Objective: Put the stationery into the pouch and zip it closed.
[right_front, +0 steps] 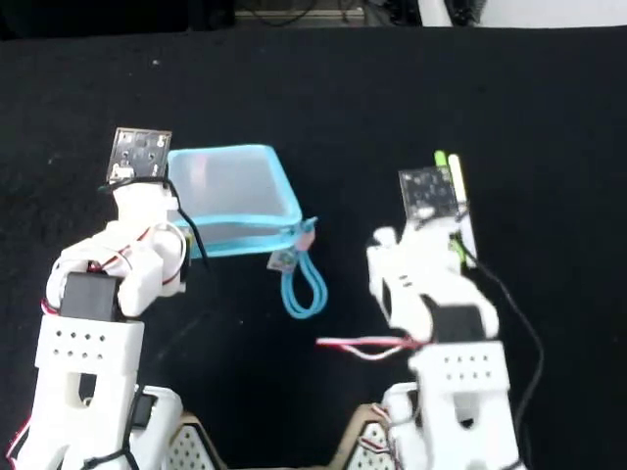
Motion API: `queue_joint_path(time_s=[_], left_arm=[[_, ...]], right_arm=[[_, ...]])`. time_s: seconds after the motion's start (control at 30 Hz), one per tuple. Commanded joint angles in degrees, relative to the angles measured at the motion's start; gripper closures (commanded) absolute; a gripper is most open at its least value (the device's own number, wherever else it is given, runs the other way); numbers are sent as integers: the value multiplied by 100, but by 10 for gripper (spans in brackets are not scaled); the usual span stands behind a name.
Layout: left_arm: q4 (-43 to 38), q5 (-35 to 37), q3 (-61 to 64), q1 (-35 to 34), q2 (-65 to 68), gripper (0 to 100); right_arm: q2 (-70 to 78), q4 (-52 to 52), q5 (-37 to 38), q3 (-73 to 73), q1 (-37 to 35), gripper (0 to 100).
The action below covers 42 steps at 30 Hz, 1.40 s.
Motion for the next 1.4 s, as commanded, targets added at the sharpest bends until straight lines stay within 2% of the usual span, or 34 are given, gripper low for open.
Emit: queue_joint_path(time_s=[0.0,0.2,0.43,0.57,0.73,0.87,1.0,1.2,1.37], left_arm=[[-70,70,-57,13,-18,970],[-62,70,-57,22,-18,970],[-62,70,-57,22,-18,970],[-62,70,-57,22,-18,970],[-70,70,-57,22,-18,970],[-70,70,-57,22,-18,970],[-70,70,-57,22,-18,970],[-70,70,-57,22,-18,970],[-70,70,-57,22,-18,970]], right_arm=[[1086,18,229,-567,105,986],[3284,53,527,-1622,132,985],[5446,70,510,-3029,220,910],[6185,659,510,-3934,369,907],[6615,1899,510,-4857,378,907],[6695,2453,554,-5235,369,907],[6730,2664,554,-5429,369,904],[6730,2655,870,-5437,273,785],[6738,2778,1002,-5411,105,784]])
